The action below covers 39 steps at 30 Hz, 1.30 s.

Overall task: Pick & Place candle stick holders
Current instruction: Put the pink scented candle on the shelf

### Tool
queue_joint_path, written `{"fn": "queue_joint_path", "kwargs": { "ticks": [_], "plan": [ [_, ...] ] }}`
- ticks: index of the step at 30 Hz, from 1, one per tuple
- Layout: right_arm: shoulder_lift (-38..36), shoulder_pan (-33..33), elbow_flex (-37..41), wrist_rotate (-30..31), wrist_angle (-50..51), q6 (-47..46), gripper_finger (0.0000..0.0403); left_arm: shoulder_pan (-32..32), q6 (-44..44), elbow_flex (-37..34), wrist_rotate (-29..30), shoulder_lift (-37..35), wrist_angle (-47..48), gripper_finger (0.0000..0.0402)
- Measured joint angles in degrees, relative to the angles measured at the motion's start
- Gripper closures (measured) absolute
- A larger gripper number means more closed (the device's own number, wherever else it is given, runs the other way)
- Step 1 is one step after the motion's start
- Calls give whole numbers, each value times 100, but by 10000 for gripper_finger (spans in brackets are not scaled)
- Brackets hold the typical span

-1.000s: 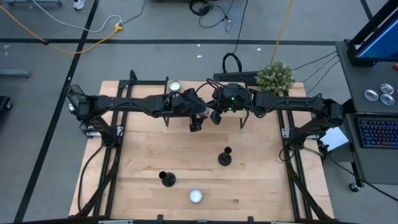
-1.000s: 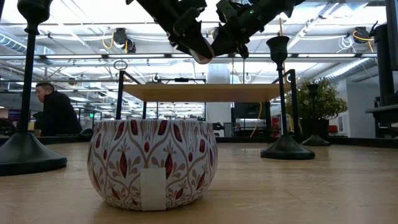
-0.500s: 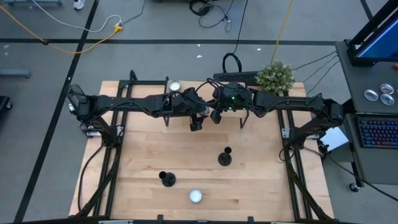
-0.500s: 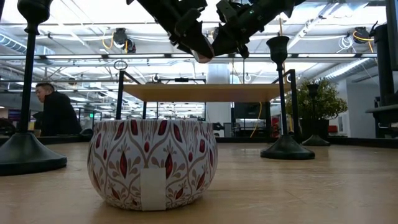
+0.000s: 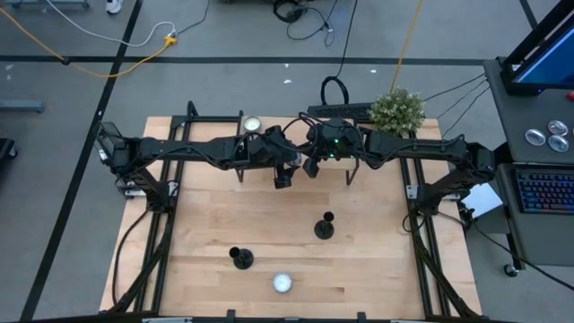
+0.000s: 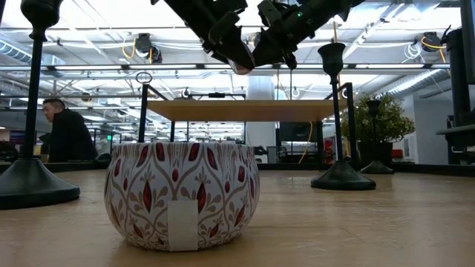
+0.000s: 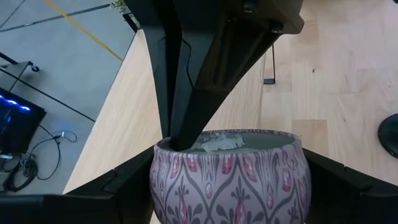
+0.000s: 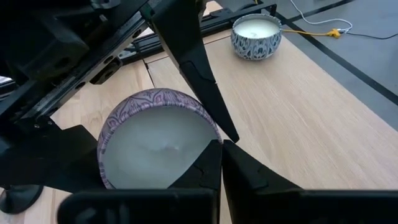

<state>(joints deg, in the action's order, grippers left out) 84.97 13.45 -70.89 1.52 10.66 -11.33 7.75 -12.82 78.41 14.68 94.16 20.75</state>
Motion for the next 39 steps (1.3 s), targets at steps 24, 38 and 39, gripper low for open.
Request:
{"fn": "queue_joint_path", "kwargs": {
  "ticks": [24,38,39],
  "plan": [
    [2,0,0,15,-60,-125,403,76,-50,0,-58,1,-114,76],
    [2,-2,0,11,-59,-150,403,81,-194,0,-68,-1,-122,80],
    [2,-2,0,11,-59,-150,403,81,-196,0,-68,1,-111,85]
  ]
}}
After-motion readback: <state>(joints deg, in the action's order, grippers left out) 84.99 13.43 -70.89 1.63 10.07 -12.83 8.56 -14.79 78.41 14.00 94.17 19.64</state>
